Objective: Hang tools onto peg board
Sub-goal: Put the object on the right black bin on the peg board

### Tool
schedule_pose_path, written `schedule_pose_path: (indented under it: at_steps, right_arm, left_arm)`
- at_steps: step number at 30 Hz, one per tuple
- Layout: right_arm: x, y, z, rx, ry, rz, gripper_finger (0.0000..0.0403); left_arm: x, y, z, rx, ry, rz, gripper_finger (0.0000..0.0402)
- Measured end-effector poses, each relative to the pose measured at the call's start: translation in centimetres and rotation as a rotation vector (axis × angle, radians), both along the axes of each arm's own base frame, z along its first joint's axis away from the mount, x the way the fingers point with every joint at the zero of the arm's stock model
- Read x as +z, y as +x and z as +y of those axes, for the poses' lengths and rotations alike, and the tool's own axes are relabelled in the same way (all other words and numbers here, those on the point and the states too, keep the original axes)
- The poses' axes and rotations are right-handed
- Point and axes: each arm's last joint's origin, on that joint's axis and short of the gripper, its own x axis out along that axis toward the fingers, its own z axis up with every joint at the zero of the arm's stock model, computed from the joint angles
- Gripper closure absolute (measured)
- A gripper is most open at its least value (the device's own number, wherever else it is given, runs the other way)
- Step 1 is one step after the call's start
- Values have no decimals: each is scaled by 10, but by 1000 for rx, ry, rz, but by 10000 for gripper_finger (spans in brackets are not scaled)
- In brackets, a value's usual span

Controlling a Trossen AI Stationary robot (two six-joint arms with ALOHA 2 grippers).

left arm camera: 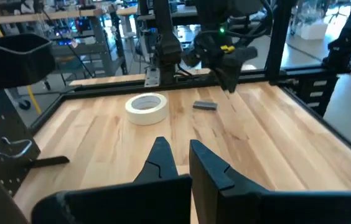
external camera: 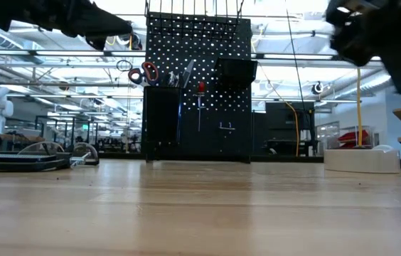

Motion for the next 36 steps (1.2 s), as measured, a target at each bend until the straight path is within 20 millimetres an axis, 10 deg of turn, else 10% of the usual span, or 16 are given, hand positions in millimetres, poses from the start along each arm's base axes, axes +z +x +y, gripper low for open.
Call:
schedule_pose_path:
  at_steps: [17,26,36]
  right_arm:
    - [-2,-22,10,-95,-69,149,116]
    - [-22,-41,13,-136,-180,221,105]
    - [-68,-54,3,-240,-250,162,105]
  left_arm:
    - [-25,29,0,8,210,100,367]
    - [-35,46,-9,-107,167,67,256]
    - [-31,53,-21,-247,143,-23,244]
